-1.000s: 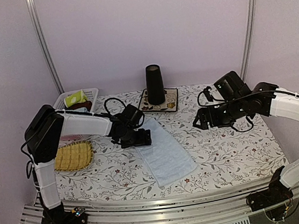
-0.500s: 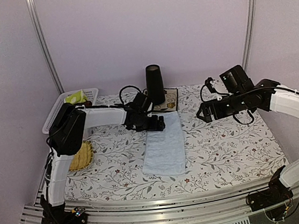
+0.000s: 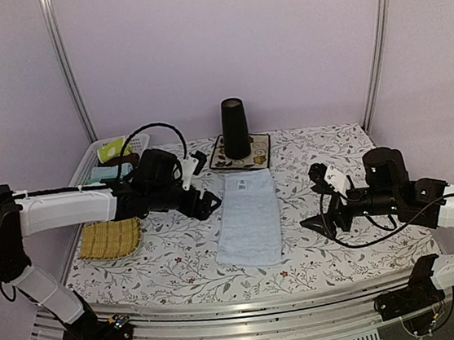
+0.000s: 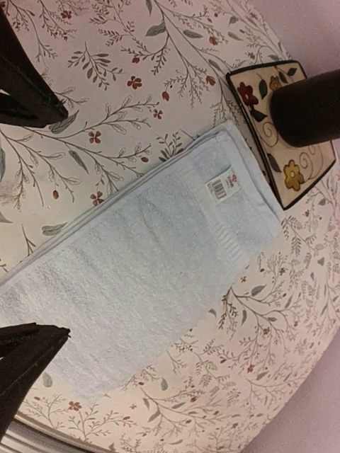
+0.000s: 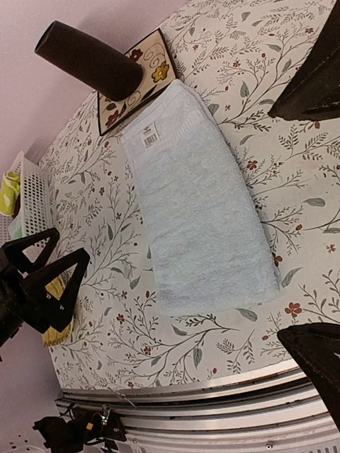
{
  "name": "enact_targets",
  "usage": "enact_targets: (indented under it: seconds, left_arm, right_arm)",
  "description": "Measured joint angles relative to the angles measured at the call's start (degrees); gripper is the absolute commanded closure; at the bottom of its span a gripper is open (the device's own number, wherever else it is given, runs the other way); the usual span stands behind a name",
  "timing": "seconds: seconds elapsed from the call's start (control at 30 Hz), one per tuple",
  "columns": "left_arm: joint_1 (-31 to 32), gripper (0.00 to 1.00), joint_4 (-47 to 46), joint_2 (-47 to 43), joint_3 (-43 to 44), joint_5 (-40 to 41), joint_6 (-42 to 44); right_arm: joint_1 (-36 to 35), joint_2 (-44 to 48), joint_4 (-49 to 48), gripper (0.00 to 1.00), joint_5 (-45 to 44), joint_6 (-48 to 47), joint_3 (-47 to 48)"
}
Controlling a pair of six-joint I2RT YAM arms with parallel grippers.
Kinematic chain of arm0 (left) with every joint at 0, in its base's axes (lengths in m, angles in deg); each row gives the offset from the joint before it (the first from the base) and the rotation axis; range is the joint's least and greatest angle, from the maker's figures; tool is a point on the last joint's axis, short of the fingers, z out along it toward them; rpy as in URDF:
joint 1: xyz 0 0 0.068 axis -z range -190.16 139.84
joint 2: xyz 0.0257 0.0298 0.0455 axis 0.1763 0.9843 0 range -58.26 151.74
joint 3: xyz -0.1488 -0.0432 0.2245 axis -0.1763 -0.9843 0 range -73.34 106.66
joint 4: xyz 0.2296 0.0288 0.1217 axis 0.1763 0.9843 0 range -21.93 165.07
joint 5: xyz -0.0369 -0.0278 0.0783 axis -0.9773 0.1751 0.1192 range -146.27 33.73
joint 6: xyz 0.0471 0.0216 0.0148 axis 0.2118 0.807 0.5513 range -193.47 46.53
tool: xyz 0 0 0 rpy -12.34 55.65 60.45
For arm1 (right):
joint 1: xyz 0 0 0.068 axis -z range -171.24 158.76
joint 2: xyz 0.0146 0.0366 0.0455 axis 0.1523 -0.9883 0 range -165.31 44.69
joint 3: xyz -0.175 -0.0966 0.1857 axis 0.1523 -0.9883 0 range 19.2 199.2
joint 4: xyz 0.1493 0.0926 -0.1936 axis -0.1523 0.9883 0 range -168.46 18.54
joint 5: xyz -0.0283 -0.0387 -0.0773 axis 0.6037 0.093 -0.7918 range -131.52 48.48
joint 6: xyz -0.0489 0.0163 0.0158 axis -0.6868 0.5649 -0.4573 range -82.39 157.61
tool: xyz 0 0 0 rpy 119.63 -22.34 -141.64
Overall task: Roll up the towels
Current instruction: Roll the towel at the center of the board.
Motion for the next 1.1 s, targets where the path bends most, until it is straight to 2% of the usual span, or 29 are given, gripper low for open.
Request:
enact_targets:
  seconds: [0.1, 0.2, 0.3, 0.47, 0.67, 0.77, 0.87, 1.1]
  left_arm:
    - [2.9, 0.03, -5.2, -5.7, -9.0, -1.8, 6.5]
    - [6.6, 0.03, -7.4, -7.4, -14.2, -3.5, 12.0]
    - [9.6, 0.05, -7.7, -7.4, -16.0, -2.7, 18.2]
    - [17.7, 0.1, -7.8, -3.8, -16.0, 4.3, 28.6]
    - [22.5, 0.17, -7.3, 2.0, -16.7, 12.0, 37.2]
    - [23.4, 0.2, -7.5, 2.1, -17.8, 14.8, 39.9]
    - [23.7, 0.3, -9.1, 2.1, -18.9, 16.6, 42.3]
    - [23.7, 0.34, -13.0, 2.4, -20.8, 17.4, 46.5]
  right_arm:
    - [-3.7, -1.9, -1.9, 0.01, -0.5, -4.9, -1.7]
    - [-7.5, -5.6, -2.1, 0.01, -2.3, -9.4, -2.4]
    - [-10.5, -9.4, -2.3, 0.01, -4.3, -13.3, -2.4]
    - [-15.2, -16.8, -3.8, 0.0, -9.0, -18.2, -1.9]
    - [-20.8, -24.3, -6.9, 0.17, -15.3, -21.8, -1.8]
    - [-23.0, -27.0, -8.8, 0.2, -18.1, -22.9, -1.8]
    - [-24.2, -29.5, -11.0, 0.21, -20.7, -23.3, -1.8]
    - [-25.2, -35.0, -15.1, 0.33, -25.7, -24.4, -1.7]
